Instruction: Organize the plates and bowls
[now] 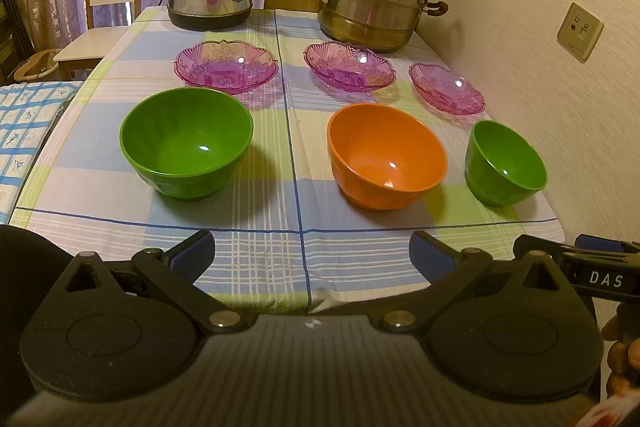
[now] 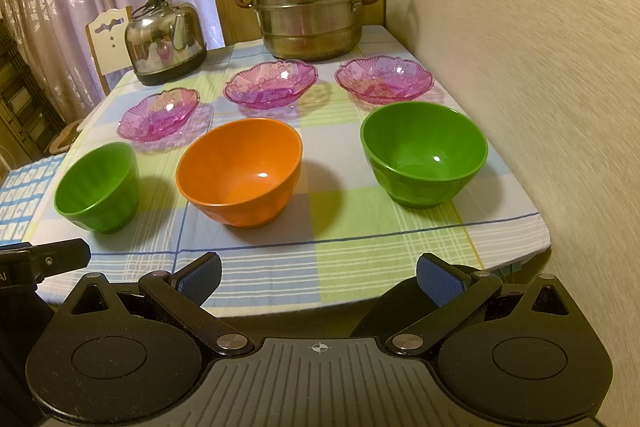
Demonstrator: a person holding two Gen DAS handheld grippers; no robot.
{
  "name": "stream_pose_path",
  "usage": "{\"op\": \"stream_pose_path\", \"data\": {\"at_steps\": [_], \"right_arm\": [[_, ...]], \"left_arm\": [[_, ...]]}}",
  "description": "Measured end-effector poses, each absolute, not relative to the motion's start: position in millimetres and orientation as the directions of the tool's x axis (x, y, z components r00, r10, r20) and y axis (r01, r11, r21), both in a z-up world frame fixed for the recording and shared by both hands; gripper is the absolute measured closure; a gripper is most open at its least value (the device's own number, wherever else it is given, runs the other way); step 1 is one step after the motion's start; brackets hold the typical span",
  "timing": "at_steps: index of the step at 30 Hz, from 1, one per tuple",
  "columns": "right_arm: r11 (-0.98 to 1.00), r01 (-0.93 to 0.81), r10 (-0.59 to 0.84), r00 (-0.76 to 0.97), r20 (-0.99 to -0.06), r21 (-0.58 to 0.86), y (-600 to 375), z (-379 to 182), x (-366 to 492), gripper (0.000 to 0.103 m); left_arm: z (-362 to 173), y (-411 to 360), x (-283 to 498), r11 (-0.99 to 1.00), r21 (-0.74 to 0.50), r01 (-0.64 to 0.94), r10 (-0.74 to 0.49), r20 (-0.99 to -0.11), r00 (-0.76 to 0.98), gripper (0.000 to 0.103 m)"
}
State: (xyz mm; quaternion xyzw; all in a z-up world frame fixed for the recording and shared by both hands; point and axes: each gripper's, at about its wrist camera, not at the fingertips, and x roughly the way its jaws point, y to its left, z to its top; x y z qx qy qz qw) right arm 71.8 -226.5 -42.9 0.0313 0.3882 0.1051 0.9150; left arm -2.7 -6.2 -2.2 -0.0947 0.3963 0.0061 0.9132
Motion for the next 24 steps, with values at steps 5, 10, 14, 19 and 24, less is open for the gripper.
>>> {"op": "stream_pose_path", "data": {"at_steps": [5, 10, 14, 19, 24], "right_arm": [[0.976, -0.168, 0.217, 0.677, -0.704, 0.139, -226, -43, 72, 0.000], [0.976, -0.168, 0.218, 0.676, -0.704, 0.141, -227, -43, 72, 0.000], [0.974, -0.167, 0.225, 0.678, -0.700, 0.152, -227, -42, 71, 0.000], [0.967, -0.178, 0.253, 0.684, -0.684, 0.181, -222, -33, 75, 0.000], [0.950, -0.228, 0.311, 0.698, -0.646, 0.211, -207, -14, 89, 0.000]], "left_arm": [[-2, -6, -3, 0.982, -0.169, -0.087, -0.064, -0.725, 0.686, 0.000], [-2, -6, -2, 0.981, -0.171, -0.088, -0.065, -0.724, 0.686, 0.000], [1, -3, -1, 0.976, -0.195, -0.094, -0.078, -0.720, 0.689, 0.000], [12, 9, 4, 0.966, -0.237, -0.107, -0.093, -0.699, 0.710, 0.000], [32, 27, 18, 0.956, -0.271, -0.113, -0.098, -0.657, 0.747, 0.000]]}}
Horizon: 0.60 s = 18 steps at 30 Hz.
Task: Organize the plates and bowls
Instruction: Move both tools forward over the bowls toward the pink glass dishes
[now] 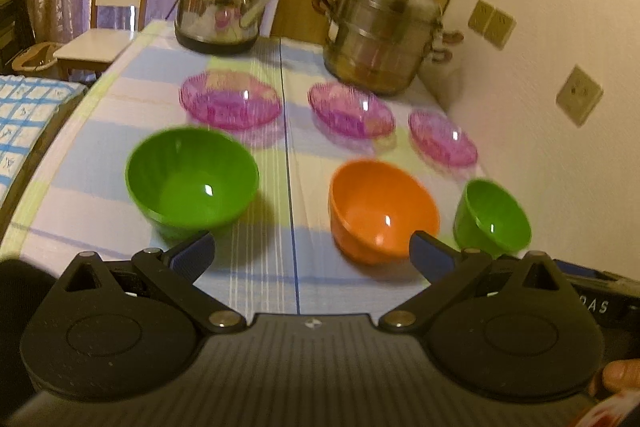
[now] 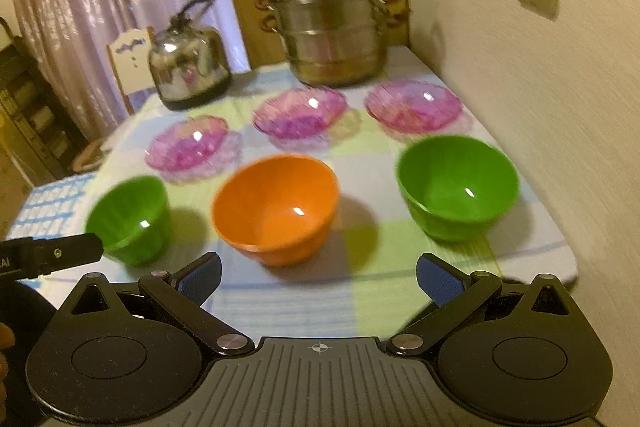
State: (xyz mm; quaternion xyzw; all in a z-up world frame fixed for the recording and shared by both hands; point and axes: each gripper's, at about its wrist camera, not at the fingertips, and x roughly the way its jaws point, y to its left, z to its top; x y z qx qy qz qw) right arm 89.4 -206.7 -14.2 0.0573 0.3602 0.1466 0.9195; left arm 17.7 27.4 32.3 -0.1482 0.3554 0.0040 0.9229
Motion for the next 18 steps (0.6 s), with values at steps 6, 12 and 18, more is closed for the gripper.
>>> {"op": "stream_pose_path", "data": {"at_steps": [6, 12, 18], "right_arm": [[0.923, -0.275, 0.383, 0.704, -0.598, 0.268, -183, 8, 127, 0.000], [0.894, -0.332, 0.447, 0.695, -0.564, 0.299, -154, 21, 188, 0.000], [0.879, -0.345, 0.476, 0.684, -0.553, 0.331, -118, 14, 261, 0.000]], "left_arm": [[53, 60, 60, 0.954, -0.273, -0.123, -0.076, -0.616, 0.784, 0.000], [56, 107, 126, 0.958, -0.236, -0.163, -0.017, -0.615, 0.789, 0.000], [26, 144, 197, 0.968, -0.153, -0.198, 0.051, -0.656, 0.753, 0.005]]}}
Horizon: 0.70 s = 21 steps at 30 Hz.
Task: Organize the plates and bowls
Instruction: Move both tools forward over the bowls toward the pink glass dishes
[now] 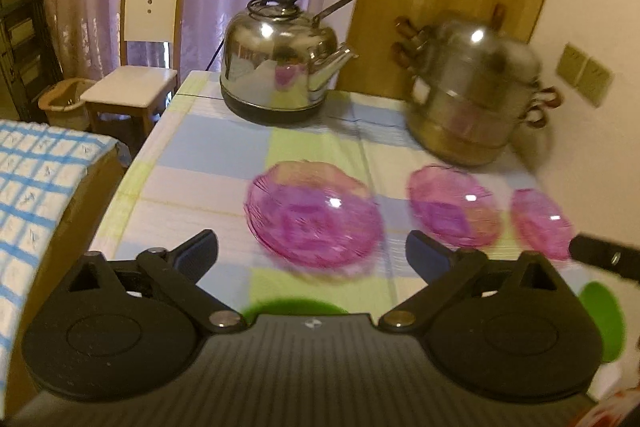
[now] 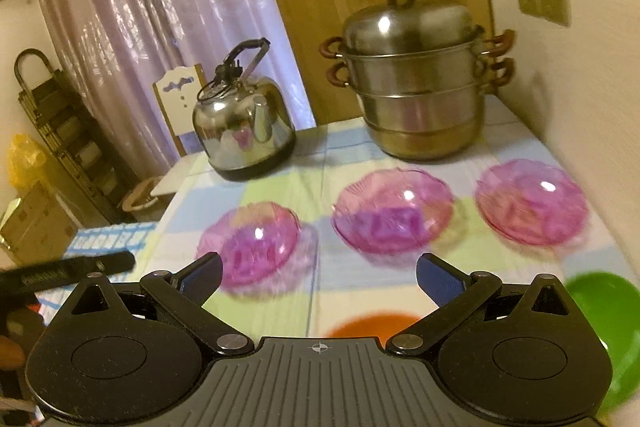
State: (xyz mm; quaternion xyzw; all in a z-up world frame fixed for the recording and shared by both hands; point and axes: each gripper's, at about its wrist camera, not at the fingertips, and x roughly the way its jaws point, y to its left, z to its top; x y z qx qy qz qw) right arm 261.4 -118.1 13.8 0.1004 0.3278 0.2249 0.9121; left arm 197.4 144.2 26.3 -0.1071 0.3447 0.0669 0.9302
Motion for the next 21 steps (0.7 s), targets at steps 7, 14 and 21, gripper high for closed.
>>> {"op": "stream_pose_path", "data": {"at_steps": [7, 14, 21], "right_arm": [[0.872, -0.351, 0.490, 0.632, -0.601, 0.342, -65, -23, 337, 0.001], [0.861, -0.387, 0.502, 0.544, -0.672, 0.330, -20, -64, 392, 0.015], [0.864, -0.379, 0.488, 0.468, -0.736, 0.332, 4, -95, 427, 0.021]], "left_arm": [[-15, 179, 268, 0.958, -0.166, -0.234, 0.057, -0.690, 0.721, 0.007], [-41, 204, 324, 0.954, -0.135, -0.268, 0.083, -0.740, 0.667, 0.013], [-69, 214, 339, 0.944, -0.149, -0.295, 0.074, -0.774, 0.629, 0.035]]}}
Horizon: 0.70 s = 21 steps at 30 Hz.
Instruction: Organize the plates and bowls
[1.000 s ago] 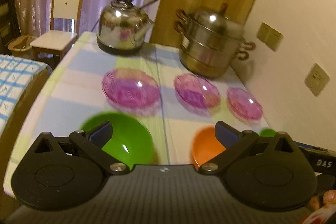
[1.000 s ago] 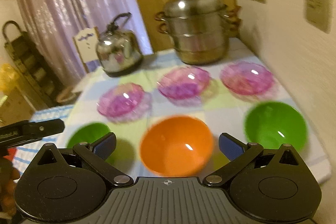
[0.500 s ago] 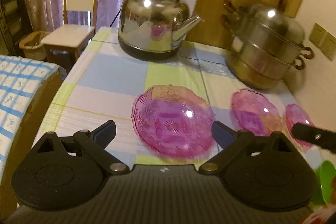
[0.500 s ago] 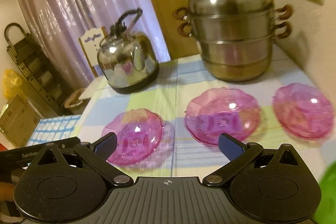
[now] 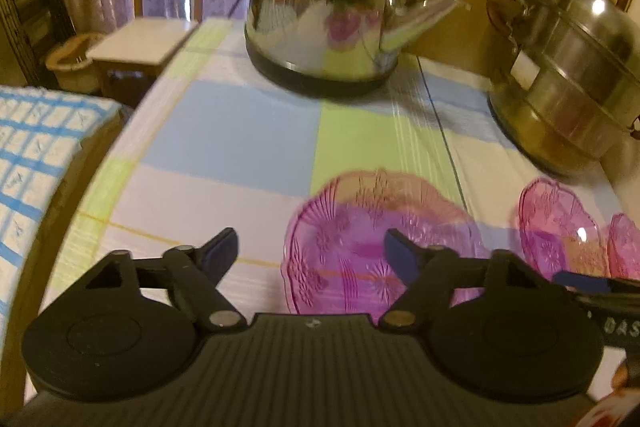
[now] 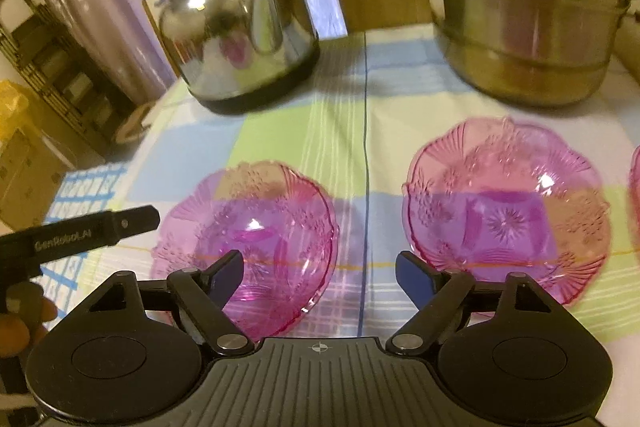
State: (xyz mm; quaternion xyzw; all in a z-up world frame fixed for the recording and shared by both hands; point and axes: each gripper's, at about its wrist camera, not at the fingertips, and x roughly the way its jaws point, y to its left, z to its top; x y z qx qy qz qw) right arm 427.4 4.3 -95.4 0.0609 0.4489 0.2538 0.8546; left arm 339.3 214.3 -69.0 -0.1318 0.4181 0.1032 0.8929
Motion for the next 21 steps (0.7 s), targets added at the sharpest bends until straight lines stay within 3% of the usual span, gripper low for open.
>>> {"op": "stream_pose_path", "data": {"at_steps": [4, 9, 12, 21], "right_arm": [[0.876, -0.359, 0.465, 0.450, -0.763, 0.322, 6, -110, 439, 0.025], [0.876, -0.348, 0.465, 0.424, -0.777, 0.335, 4, -120, 447, 0.031], [0.875, -0.350, 0.465, 0.414, -0.783, 0.334, 7, -125, 449, 0.036], [0.869, -0.363, 0.468, 0.384, -0.796, 0.336, 20, -135, 455, 0.055]], "left_arm": [[-77, 216, 343, 0.950, -0.136, -0.280, 0.068, -0.786, 0.615, 0.038], [-90, 219, 348, 0.953, -0.136, -0.272, 0.050, -0.812, 0.582, 0.053], [-93, 221, 347, 0.952, -0.133, -0.275, 0.051, -0.818, 0.573, 0.062], [-97, 224, 351, 0.954, -0.142, -0.265, 0.035, -0.823, 0.566, 0.074]]}}
